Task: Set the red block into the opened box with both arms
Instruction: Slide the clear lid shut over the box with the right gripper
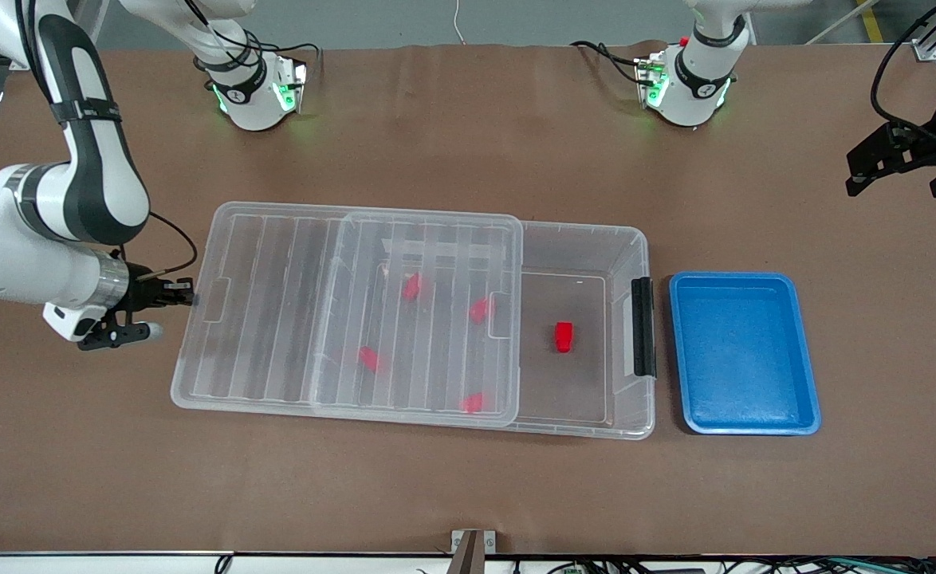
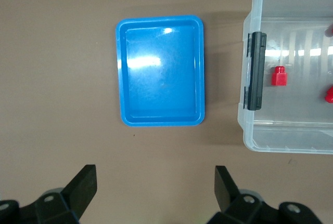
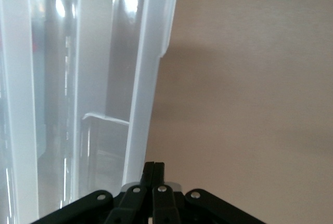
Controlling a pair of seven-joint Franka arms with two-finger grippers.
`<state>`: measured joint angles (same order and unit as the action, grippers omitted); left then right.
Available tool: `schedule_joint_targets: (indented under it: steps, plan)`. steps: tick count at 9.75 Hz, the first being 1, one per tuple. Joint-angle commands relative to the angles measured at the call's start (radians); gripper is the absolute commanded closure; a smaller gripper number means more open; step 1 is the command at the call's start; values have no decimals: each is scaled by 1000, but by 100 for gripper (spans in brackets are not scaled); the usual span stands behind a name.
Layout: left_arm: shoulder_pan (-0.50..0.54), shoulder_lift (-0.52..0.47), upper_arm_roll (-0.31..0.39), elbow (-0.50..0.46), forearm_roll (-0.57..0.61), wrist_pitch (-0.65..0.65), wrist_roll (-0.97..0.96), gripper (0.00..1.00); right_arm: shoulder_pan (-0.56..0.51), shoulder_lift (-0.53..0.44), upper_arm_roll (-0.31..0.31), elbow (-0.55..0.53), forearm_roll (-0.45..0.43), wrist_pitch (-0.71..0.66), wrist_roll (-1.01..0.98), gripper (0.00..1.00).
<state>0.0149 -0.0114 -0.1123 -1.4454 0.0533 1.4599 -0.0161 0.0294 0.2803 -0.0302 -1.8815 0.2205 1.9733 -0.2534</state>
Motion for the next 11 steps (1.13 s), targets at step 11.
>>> schedule_joint_targets:
  steps: [11]
  plan:
    - [-6,-5,-6,-37,-10,-24,1,0,110,82,122,76,60,82,224,100]
